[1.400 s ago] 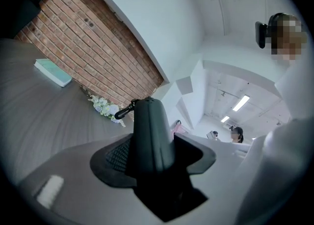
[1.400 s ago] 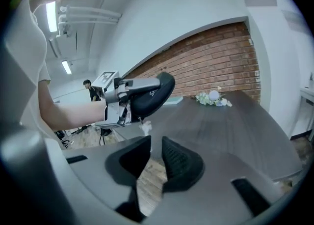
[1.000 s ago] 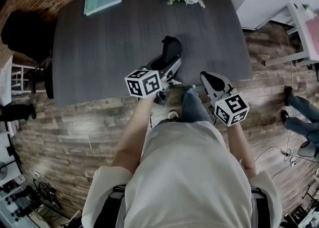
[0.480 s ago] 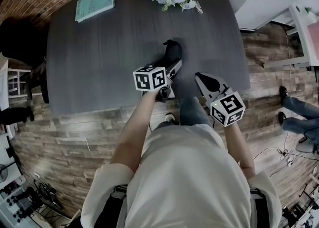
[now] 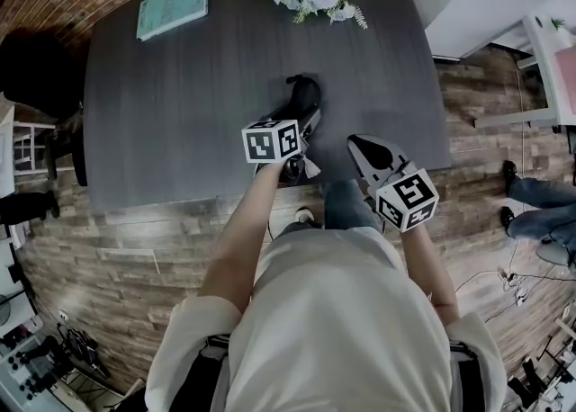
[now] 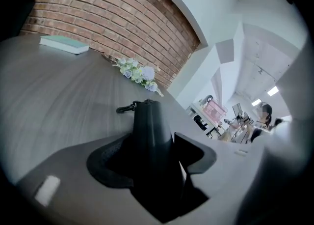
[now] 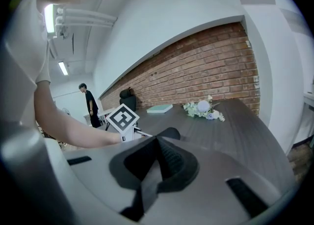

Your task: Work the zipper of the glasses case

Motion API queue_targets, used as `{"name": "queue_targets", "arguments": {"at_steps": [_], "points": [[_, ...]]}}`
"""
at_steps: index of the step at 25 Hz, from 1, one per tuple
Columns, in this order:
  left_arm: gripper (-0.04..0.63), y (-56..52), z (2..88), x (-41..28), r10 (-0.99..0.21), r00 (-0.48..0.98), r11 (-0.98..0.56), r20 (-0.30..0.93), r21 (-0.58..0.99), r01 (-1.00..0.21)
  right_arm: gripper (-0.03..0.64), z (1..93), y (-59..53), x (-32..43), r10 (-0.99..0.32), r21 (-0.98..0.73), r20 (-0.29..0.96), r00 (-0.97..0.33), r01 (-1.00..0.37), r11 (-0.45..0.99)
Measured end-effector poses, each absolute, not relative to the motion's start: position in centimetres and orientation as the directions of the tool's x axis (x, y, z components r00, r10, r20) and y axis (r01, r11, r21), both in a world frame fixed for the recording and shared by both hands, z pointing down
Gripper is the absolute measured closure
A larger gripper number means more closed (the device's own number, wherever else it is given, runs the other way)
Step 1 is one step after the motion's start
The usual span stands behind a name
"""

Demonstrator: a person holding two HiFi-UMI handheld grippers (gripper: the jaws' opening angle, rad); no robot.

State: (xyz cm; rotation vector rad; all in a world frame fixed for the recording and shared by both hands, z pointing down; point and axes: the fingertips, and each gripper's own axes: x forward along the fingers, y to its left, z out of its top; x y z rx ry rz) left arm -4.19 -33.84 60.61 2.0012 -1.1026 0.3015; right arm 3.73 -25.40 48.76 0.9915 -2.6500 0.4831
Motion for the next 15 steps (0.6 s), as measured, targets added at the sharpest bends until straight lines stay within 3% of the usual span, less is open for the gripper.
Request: {"name": "queue_targets", "arguments": {"at_steps": [7,15], "points": [[0.275,-34.3,59.9,-8.3,-0.681,0.512,-0.211,0.524,0.529,-0.822,0.612,48.8,-24.5,3.1,-0.577,-0.213,0.358,-0.734,-0.666,0.715],[0.273,-33.3,58.6,-10.0,-0.72,0.49,-0.22,0.491,0.509,-0.832,0.612,47.6,-23.3,2.4,-0.59,-0.219,0.325,-0.739,-0.666,0.713]]}}
